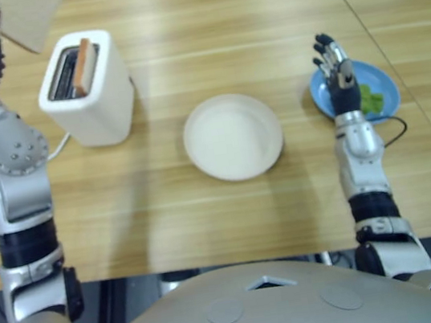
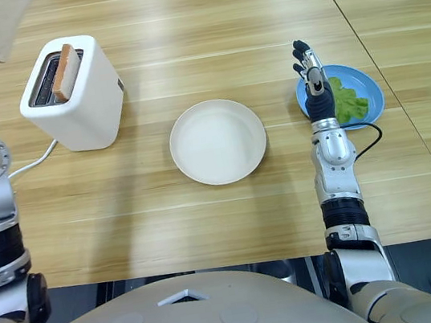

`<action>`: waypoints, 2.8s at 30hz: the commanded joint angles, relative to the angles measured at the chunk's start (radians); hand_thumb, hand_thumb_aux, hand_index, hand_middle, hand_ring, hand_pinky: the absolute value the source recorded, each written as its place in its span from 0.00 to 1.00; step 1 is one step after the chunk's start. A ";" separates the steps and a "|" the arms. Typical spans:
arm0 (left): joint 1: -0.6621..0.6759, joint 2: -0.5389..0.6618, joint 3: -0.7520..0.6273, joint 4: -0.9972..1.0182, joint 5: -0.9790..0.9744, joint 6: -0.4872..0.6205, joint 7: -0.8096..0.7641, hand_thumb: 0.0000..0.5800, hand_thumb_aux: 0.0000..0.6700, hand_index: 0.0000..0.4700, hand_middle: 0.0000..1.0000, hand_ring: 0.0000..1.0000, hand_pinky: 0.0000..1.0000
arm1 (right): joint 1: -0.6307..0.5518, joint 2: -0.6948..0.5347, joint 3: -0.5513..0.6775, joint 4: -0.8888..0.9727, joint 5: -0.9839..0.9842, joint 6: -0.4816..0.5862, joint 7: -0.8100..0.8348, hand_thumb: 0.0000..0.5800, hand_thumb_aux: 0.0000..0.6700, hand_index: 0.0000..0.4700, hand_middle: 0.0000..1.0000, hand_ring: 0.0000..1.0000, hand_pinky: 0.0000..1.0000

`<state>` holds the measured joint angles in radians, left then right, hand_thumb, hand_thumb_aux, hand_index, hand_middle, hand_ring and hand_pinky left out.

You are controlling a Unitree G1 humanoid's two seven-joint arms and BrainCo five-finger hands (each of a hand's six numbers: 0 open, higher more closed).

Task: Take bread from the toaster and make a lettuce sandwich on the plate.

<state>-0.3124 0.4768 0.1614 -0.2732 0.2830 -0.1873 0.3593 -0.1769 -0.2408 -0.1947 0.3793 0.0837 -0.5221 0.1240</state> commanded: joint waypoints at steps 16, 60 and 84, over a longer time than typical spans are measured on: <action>-0.074 -0.301 -0.450 0.870 -0.240 -0.020 -0.738 1.00 1.00 0.98 1.00 1.00 1.00 | 0.008 -0.009 -0.007 -0.008 0.001 0.017 -0.002 0.00 0.00 0.00 0.00 0.00 0.00; 0.012 -0.208 -0.341 0.585 0.253 -0.083 -0.162 0.00 0.00 0.00 0.00 0.00 0.00 | -0.445 -0.614 0.565 0.906 -1.010 0.270 -0.459 0.00 0.00 0.00 0.00 0.00 0.00; 0.007 -0.212 -0.371 0.636 0.259 -0.079 -0.166 0.00 0.00 0.00 0.00 0.00 0.00 | -0.464 -0.553 0.687 0.965 -0.954 0.319 -0.517 1.00 1.00 0.98 0.03 0.03 0.03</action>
<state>-0.3064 0.2649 -0.2005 0.3448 0.5415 -0.2717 0.1950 -0.6383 -0.7811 0.4817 1.3381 -0.8813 -0.1938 -0.3904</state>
